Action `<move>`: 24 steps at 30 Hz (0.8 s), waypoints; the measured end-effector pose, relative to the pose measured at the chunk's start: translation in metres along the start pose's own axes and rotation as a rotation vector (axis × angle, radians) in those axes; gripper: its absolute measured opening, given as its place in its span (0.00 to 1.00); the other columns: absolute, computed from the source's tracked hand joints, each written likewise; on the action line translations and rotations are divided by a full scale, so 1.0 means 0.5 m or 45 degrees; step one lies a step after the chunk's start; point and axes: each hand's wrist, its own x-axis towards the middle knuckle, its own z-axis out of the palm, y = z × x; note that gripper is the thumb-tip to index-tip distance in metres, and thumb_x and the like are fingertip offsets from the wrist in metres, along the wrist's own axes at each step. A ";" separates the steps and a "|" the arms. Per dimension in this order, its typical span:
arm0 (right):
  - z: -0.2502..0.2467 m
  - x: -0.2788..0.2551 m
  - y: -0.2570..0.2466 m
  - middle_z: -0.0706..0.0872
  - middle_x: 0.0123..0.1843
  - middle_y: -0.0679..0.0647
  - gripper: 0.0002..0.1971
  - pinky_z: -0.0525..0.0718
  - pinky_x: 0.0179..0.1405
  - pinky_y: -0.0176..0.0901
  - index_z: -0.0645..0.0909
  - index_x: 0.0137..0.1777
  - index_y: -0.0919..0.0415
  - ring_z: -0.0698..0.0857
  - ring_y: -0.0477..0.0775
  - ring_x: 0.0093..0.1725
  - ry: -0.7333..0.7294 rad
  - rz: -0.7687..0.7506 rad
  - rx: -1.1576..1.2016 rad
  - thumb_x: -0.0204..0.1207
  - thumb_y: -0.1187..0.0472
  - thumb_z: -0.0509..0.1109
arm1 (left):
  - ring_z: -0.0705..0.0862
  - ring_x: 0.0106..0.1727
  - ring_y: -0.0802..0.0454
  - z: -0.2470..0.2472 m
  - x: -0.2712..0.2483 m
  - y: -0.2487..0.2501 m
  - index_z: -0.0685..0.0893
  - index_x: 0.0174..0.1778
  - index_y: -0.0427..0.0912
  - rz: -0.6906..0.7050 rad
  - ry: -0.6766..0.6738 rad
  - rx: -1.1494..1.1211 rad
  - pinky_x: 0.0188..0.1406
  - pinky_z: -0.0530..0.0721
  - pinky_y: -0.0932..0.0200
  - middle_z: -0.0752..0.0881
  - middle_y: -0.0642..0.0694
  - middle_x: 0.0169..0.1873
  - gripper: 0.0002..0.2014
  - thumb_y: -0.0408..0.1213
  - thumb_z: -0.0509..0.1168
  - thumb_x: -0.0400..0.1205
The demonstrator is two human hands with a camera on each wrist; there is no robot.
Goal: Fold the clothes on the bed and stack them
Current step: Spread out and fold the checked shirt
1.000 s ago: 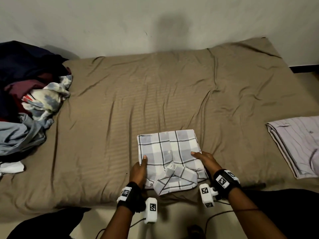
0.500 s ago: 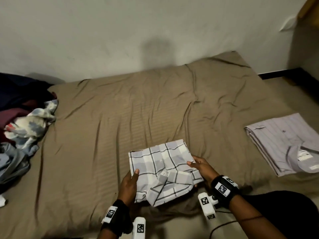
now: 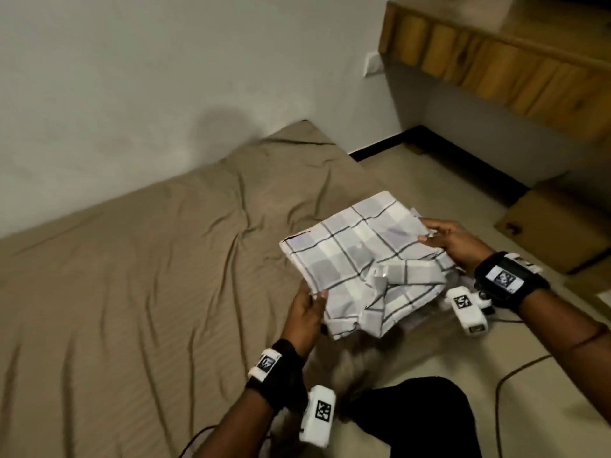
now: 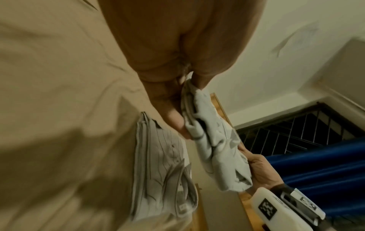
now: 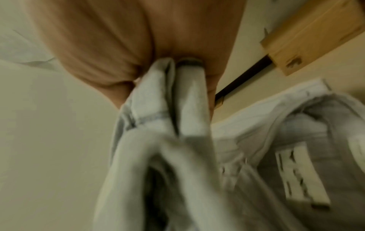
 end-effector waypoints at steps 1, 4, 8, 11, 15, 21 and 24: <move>-0.046 0.023 0.004 0.93 0.50 0.40 0.27 0.86 0.54 0.30 0.81 0.72 0.68 0.90 0.39 0.49 0.039 0.007 -0.019 0.72 0.65 0.79 | 0.88 0.44 0.32 0.041 0.028 -0.004 0.76 0.72 0.43 -0.016 -0.058 0.022 0.32 0.89 0.52 0.87 0.37 0.50 0.14 0.41 0.62 0.91; -0.148 0.081 0.025 0.89 0.39 0.27 0.27 0.81 0.47 0.19 0.72 0.75 0.64 0.85 0.26 0.41 0.142 0.008 -0.107 0.78 0.81 0.66 | 0.84 0.35 0.39 0.131 0.103 -0.020 0.76 0.71 0.42 -0.051 -0.156 0.003 0.23 0.86 0.58 0.80 0.35 0.46 0.13 0.39 0.62 0.91; -0.246 0.153 0.111 0.90 0.41 0.34 0.24 0.82 0.52 0.28 0.77 0.72 0.64 0.87 0.31 0.42 0.173 0.093 -0.316 0.78 0.80 0.68 | 0.86 0.34 0.42 0.200 0.164 -0.093 0.78 0.63 0.50 -0.219 -0.167 0.041 0.30 0.92 0.45 0.78 0.35 0.42 0.10 0.35 0.67 0.88; -0.274 0.186 0.210 0.88 0.61 0.58 0.21 0.76 0.59 0.38 0.80 0.71 0.72 0.85 0.53 0.62 0.118 0.245 -0.554 0.78 0.77 0.73 | 0.90 0.38 0.36 0.214 0.175 -0.156 0.78 0.60 0.54 -0.413 -0.124 0.158 0.39 0.91 0.30 0.87 0.32 0.53 0.17 0.36 0.75 0.81; -0.278 0.203 0.275 0.84 0.69 0.67 0.21 0.72 0.66 0.40 0.82 0.70 0.73 0.81 0.54 0.65 0.201 0.223 -0.568 0.76 0.78 0.73 | 0.91 0.51 0.31 0.211 0.206 -0.180 0.77 0.67 0.40 -0.485 0.000 -0.046 0.36 0.92 0.37 0.84 0.29 0.63 0.16 0.35 0.71 0.85; -0.294 0.206 0.204 0.88 0.31 0.36 0.16 0.78 0.34 0.23 0.87 0.57 0.60 0.81 0.29 0.28 0.304 0.022 -0.571 0.79 0.80 0.68 | 0.89 0.30 0.33 0.245 0.217 -0.151 0.73 0.51 0.34 -0.421 0.070 0.056 0.37 0.89 0.24 0.83 0.36 0.35 0.19 0.33 0.78 0.79; -0.303 0.220 0.218 0.91 0.41 0.47 0.18 0.79 0.37 0.20 0.88 0.58 0.56 0.86 0.47 0.45 0.357 -0.016 -0.664 0.78 0.78 0.70 | 0.86 0.25 0.40 0.263 0.227 -0.150 0.69 0.47 0.37 -0.391 0.077 0.047 0.37 0.89 0.24 0.75 0.42 0.32 0.19 0.30 0.77 0.79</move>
